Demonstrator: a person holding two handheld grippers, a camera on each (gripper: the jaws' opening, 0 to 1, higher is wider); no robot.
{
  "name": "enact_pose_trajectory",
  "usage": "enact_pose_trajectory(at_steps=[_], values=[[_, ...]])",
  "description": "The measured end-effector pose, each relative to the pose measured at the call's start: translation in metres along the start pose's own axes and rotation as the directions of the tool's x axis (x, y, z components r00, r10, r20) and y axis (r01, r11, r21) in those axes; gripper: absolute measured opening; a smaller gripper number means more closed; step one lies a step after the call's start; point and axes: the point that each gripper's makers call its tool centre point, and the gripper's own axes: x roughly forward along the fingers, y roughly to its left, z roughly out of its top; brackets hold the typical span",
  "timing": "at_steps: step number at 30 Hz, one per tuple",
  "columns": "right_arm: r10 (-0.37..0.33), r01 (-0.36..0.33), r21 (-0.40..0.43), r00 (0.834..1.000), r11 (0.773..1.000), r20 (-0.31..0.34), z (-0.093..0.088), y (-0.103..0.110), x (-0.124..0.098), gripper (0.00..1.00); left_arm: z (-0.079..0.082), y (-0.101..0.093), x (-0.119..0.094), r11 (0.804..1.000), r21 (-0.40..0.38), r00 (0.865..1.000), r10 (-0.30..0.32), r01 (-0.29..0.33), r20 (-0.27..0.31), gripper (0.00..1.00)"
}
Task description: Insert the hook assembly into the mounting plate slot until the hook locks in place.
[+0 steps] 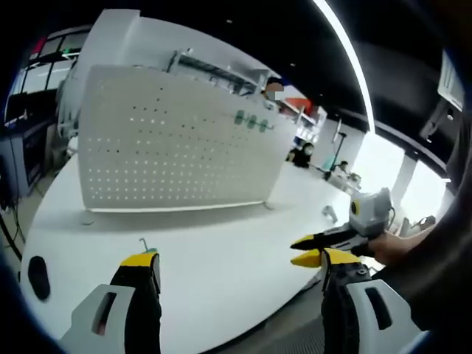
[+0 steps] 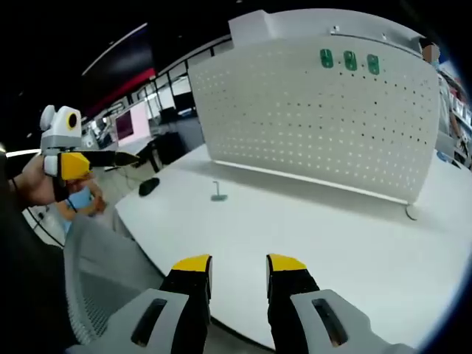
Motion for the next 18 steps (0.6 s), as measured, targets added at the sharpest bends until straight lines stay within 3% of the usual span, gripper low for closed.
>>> enact_pose_trajectory(at_steps=[2, 4, 7, 13, 18], values=[[0.039, -0.039, -0.001, 0.999, 0.999, -0.010, 0.003, 0.005, 0.006, 0.29, -0.002, 0.001, -0.001, 1.000, 0.011, 1.000, 0.000, 0.000, -0.012, 0.92], [0.087, -0.090, -0.075, 0.995, 0.993, -0.040, 0.008, 0.010, 0.015, 0.28, -0.001, 0.000, -0.002, 1.000, 0.013, 1.000, -0.009, 0.010, -0.003, 0.93], [0.157, -0.162, -0.106, 0.986, 0.981, -0.061, 0.022, 0.014, 0.029, 0.28, -0.003, 0.002, -0.003, 1.000, 0.005, 1.000, -0.011, 0.011, -0.008, 0.92], [0.205, -0.219, -0.180, 0.974, 0.959, -0.093, 0.040, 0.017, 0.055, 0.28, -0.008, 0.009, -0.005, 1.000, -0.005, 1.000, -0.001, 0.001, -0.018, 0.92], [0.246, -0.272, -0.210, 0.959, 0.939, -0.142, 0.042, 0.026, 0.085, 0.28, -0.013, 0.016, -0.007, 0.999, -0.032, 1.000, 0.008, -0.009, -0.026, 0.91]])
